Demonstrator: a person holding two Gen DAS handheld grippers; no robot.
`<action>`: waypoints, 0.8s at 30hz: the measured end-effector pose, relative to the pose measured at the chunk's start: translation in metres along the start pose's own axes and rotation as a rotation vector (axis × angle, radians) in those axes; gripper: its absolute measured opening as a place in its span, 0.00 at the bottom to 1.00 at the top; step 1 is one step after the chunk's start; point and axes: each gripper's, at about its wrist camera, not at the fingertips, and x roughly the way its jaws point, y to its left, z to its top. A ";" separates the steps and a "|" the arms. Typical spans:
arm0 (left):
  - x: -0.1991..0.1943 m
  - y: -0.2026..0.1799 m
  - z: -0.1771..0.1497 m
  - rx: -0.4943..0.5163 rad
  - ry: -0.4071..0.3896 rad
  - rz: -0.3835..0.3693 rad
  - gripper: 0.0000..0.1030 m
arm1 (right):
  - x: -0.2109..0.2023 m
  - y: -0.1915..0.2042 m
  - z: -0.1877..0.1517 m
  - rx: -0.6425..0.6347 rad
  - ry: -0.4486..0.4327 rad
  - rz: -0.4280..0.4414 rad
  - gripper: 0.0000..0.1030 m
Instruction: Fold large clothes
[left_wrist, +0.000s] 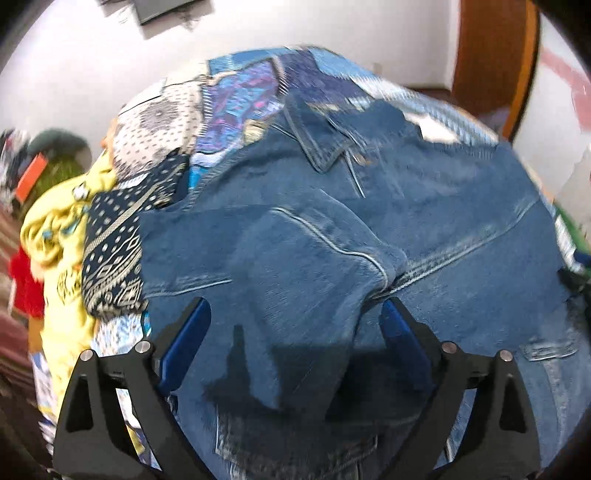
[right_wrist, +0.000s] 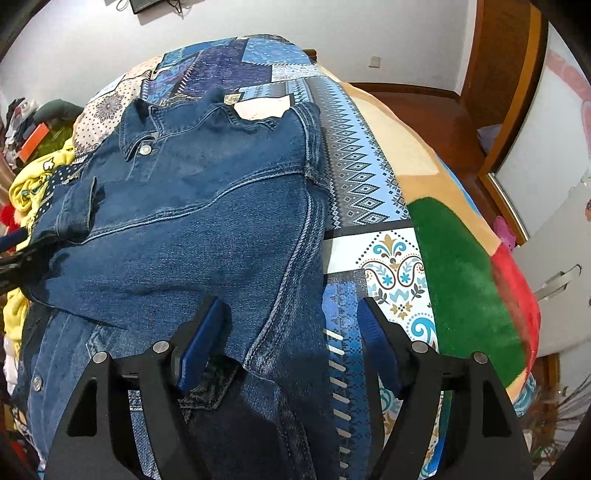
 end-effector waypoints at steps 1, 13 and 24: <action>0.007 -0.009 0.001 0.063 0.015 -0.005 0.90 | 0.000 0.000 0.000 -0.002 0.000 -0.001 0.70; -0.001 0.034 0.010 -0.043 -0.048 -0.026 0.13 | 0.000 0.001 -0.001 -0.006 -0.001 -0.008 0.71; 0.002 0.109 -0.051 -0.562 -0.028 -0.490 0.30 | 0.002 0.004 -0.001 -0.024 -0.006 -0.025 0.76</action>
